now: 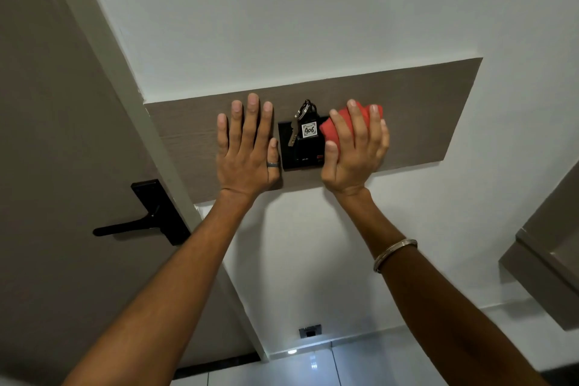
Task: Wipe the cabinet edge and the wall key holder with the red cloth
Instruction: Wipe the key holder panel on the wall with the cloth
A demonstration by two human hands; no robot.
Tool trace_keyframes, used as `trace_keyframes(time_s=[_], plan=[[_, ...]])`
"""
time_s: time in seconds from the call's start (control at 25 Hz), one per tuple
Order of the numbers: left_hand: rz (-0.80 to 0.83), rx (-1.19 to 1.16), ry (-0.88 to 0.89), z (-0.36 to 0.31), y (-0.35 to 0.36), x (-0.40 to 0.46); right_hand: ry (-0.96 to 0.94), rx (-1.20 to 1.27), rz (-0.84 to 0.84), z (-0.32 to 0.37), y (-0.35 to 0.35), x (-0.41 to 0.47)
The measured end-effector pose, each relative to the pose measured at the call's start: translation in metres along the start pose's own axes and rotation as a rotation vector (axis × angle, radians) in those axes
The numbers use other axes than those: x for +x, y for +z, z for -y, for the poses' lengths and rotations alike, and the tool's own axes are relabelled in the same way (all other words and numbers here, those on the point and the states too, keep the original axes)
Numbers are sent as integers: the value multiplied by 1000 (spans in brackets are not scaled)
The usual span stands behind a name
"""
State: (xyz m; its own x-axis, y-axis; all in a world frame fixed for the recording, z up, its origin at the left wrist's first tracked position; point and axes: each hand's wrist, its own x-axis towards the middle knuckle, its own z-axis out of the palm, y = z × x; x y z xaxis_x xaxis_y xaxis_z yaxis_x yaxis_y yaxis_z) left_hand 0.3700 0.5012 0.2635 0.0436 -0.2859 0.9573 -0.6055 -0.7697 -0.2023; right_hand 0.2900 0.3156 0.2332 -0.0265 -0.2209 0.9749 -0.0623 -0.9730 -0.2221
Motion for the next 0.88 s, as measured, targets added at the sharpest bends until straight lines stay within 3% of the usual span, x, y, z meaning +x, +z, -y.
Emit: trace_keyframes(time_s=[0.32,0.48,0.72,0.88], plan=[[-21,0,7,0,-1,-4,-82,-3,53,-6,-16,-18],[-50,-7,12,3,3,5,36,49,24,8,3,26],[-29,-2,30,2,6,-6,-145,7,135,-16,-18,-26],[-21,-25,30,0,1,1,-160,-2,135,-11,-16,7]])
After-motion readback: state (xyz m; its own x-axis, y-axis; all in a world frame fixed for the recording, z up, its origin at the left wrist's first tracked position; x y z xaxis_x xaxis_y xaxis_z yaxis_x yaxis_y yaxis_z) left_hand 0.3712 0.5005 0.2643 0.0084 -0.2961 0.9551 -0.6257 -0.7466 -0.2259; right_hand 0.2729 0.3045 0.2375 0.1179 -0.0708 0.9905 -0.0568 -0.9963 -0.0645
